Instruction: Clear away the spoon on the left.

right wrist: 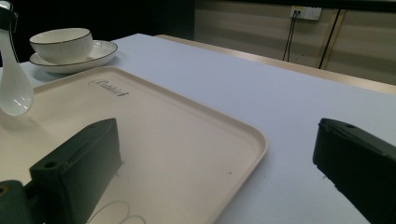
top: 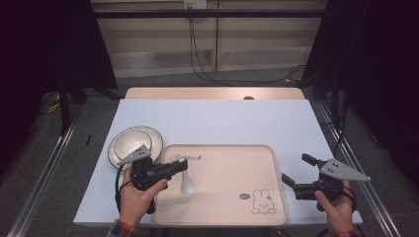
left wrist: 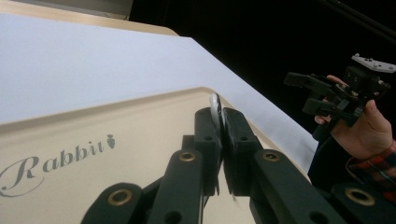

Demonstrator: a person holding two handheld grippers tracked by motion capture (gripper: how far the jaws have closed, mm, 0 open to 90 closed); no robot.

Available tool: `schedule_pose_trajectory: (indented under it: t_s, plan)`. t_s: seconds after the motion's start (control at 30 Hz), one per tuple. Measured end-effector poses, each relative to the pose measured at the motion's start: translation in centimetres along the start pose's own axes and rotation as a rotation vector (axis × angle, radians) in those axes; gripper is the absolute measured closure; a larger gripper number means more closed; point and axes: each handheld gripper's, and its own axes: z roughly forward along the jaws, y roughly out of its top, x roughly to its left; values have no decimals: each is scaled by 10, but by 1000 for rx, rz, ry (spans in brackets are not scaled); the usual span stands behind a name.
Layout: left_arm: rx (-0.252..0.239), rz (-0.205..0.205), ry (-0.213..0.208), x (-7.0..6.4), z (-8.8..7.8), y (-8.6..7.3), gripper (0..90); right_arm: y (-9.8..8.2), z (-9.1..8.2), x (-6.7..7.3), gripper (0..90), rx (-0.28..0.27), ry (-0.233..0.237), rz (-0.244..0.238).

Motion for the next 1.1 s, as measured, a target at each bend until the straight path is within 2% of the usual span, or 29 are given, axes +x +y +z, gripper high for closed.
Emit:
schedule_pose_trajectory:
  t_s: [0.23, 0.47, 0.57, 0.77, 0.97, 1.0, 1.1]
  plan:
    - [18, -7, 4, 2, 2, -6, 853, 0, 0, 1, 5, 6, -4, -1]
    - [45, -8, -9, 2, 6, -11, 851, 0, -4, 0, 5, 4, -6, -8]
    - [50, -16, -13, 3, 8, -12, 849, -1, -5, 0, 5, 2, -10, 6]
    - [53, -38, -27, 4, 9, -13, 847, -1, -6, 0, 6, -5, -15, 0]
    - [56, -32, -10, 10, 11, -14, 833, -1, -5, 0, 7, -2, -11, 3]
    - [56, -17, -3, 12, 12, -14, 810, -1, -5, 0, 8, -2, -5, -6]
    - [57, -12, 9, 15, 14, -14, 810, -1, -6, 1, 8, -3, -2, -9]
